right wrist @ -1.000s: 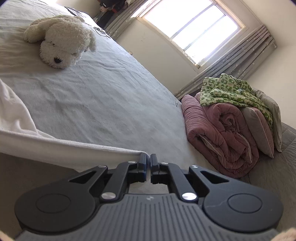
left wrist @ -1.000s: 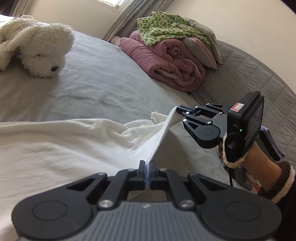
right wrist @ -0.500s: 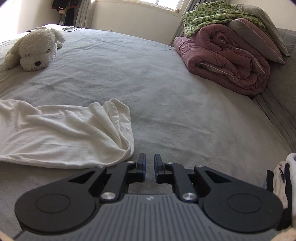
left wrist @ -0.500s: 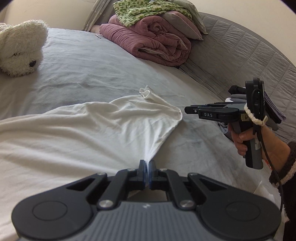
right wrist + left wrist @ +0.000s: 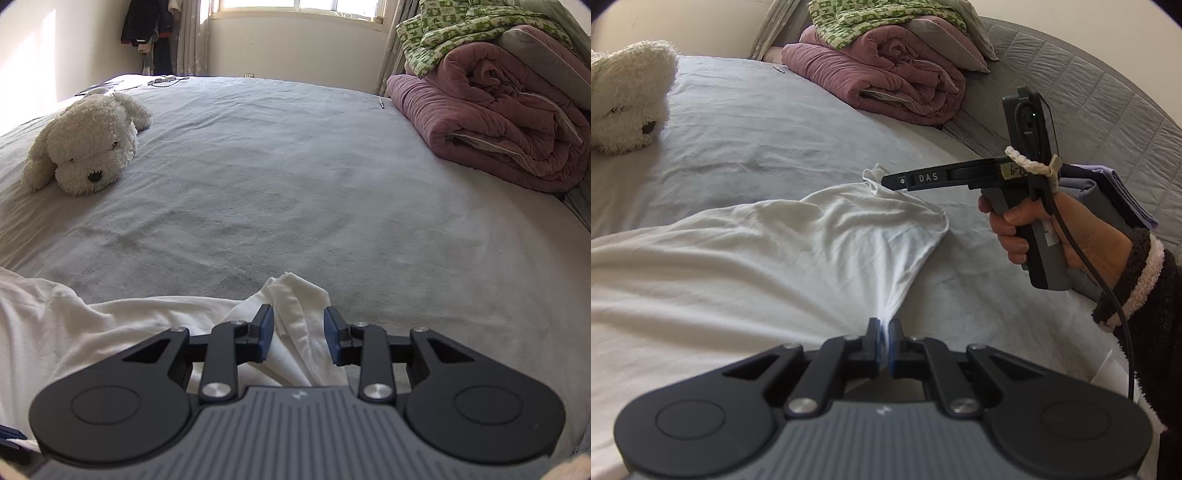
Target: Fold clothes
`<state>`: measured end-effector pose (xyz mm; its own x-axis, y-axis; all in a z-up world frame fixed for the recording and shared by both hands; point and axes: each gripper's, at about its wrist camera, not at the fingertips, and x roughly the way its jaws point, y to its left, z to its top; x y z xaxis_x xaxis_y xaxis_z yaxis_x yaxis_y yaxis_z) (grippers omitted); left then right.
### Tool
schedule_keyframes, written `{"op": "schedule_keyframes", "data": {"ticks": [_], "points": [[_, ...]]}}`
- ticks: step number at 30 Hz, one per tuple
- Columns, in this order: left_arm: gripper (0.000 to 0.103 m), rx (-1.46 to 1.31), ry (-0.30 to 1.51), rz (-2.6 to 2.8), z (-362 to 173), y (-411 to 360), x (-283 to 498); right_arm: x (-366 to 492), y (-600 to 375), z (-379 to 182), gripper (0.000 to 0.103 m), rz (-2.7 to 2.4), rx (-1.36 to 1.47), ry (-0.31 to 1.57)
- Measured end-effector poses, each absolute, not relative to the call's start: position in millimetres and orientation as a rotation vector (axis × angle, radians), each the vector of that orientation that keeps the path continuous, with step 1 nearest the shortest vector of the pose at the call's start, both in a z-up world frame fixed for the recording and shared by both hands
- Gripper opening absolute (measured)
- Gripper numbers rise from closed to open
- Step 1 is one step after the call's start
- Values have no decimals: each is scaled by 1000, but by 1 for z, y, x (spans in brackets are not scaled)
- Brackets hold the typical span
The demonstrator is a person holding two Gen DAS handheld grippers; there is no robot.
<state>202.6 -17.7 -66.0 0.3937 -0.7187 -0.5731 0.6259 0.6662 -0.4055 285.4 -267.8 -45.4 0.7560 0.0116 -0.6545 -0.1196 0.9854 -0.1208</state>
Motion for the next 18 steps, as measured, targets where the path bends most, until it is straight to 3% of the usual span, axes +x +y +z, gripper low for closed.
{"op": "schedule_keyframes", "data": {"ticks": [1,2,18], "points": [[3,-131,793,-857,-66,-18,203,288,-266,-48,21,59,-181,713],[3,-131,792,-858,-66,-18,202,290,-265,-51,6,46,-202,714],[4,-81,775,-875,-62,-20,197,252,-333,-31,4,-224,-184,663]]}}
